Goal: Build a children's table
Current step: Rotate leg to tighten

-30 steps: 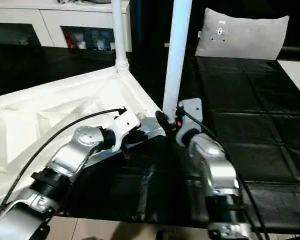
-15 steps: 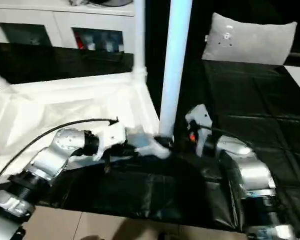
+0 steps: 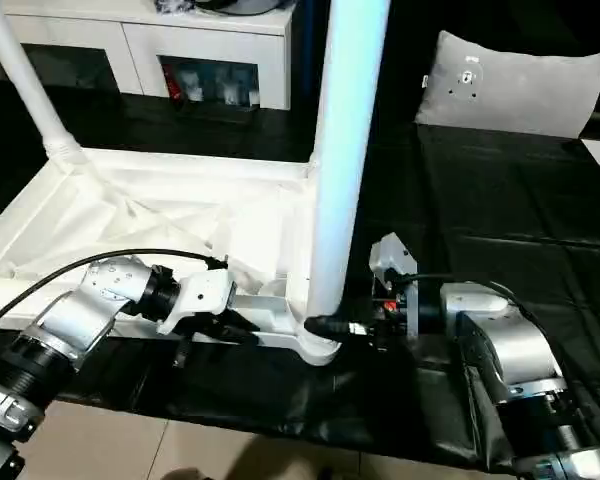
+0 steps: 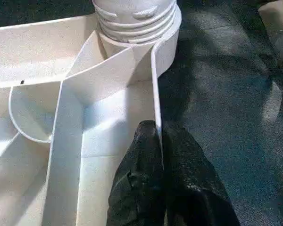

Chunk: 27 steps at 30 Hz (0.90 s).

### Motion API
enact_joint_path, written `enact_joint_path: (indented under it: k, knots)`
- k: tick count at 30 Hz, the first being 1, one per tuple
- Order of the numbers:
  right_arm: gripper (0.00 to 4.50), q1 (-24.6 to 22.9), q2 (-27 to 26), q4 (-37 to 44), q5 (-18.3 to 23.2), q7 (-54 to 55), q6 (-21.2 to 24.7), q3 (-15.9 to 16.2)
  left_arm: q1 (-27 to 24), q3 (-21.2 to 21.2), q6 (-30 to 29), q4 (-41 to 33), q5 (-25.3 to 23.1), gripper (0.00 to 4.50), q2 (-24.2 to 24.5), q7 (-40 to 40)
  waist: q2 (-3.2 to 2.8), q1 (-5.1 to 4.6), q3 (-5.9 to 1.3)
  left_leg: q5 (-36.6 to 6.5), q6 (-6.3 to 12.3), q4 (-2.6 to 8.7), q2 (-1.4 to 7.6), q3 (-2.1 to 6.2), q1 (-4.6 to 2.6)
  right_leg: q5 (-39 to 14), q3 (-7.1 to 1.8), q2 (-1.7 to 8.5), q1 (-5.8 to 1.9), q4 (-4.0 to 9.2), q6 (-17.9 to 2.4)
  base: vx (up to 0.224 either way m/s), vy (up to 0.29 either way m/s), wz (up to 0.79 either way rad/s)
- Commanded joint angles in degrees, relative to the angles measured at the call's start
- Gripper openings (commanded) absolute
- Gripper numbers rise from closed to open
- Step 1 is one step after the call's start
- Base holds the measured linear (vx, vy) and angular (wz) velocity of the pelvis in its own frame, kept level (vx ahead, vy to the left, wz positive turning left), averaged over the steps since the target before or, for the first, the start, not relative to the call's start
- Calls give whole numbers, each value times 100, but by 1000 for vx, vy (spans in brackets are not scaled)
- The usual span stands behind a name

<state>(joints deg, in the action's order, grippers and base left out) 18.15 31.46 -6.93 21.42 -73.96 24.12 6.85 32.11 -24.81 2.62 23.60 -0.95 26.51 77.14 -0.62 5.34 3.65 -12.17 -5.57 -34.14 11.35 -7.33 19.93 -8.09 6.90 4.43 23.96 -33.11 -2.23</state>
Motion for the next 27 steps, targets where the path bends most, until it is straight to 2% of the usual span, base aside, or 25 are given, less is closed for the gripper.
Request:
enact_joint_path:
  k: [1,7,11,14,16,18,21,22,23,24,25,26,27]
  knots:
    - [288,81,78,91,110,-110,98,39,133,-130,110,14,-106,0,46,213,73,-6,-396,-453,546,378,128,-119,69,-1970,-304,362,-443,383,-748,0,0,0]
    - [237,51,138,111,154,-239,163,51,225,-123,235,203,-101,0,23,207,63,2,-400,-429,536,370,121,-122,71,-1991,-295,358,-441,394,-714,0,0,0]
    - [219,4,123,211,224,-202,232,49,206,-85,197,221,-73,0,-25,156,63,8,-402,-443,512,369,122,-126,65,-2009,-293,358,-438,397,-708,0,0,0]
    - [211,-43,59,319,349,-95,372,2,188,-47,121,213,-44,0,-61,93,59,17,-403,-381,512,370,132,-122,67,-1900,-297,354,-438,378,-729,0,0,0]
    - [208,-95,-112,495,548,190,703,-115,158,38,-158,144,2,0,-133,-87,60,12,-394,-367,497,374,130,-126,69,-1870,-301,348,-439,377,-740,0,0,0]
    - [208,-174,-328,723,561,612,878,-142,166,141,-443,126,1,0,-278,-429,67,11,-380,-477,436,381,114,-134,59,-2163,-294,356,-434,423,-638,0,0,0]
    - [207,-242,-730,900,274,1421,880,-106,175,265,-816,70,-14,0,-533,-930,60,-22,-354,-621,315,394,95,-141,45,-2535,-266,345,-402,481,-496,0,0,0]
    - [207,-242,-730,900,274,1421,880,-106,175,265,-816,70,-14,0,-533,-930,66,-46,-351,-714,262,395,71,-146,46,-2787,-241,342,-406,514,-376,0,0,0]
    - [207,-213,-986,868,109,1902,907,-132,182,317,-1055,21,-33,0,-694,-1207,59,-65,-338,-824,263,396,53,-149,46,-3030,-221,344,-406,558,-245,0,0,0]
    - [207,-143,-1366,786,-156,2624,933,-178,196,375,-1394,-48,-77,0,-960,-1628,48,-119,-322,-849,164,406,67,-157,51,-3090,-214,327,-370,569,-198,0,0,0]
    - [207,-97,-1571,747,-289,2994,951,-196,221,409,-1572,-56,-107,0,-1126,-1887,52,-133,-319,-937,125,391,52,-154,40,-3215,-186,330,-364,593,-146,0,0,0]
    - [206,-65,-1698,721,-371,3230,963,-207,242,433,-1682,-52,-129,0,-1237,-2061,68,-198,-318,-1010,71,390,25,-144,51,-3391,-152,327,-378,619,-40,0,0,0]
    - [202,-7,-1879,650,-495,3596,989,-252,281,484,-1828,-27,-164,0,-1389,-2329,69,-219,-326,-1025,70,382,15,-144,49,-3433,-144,326,-377,632,8,0,0,0]
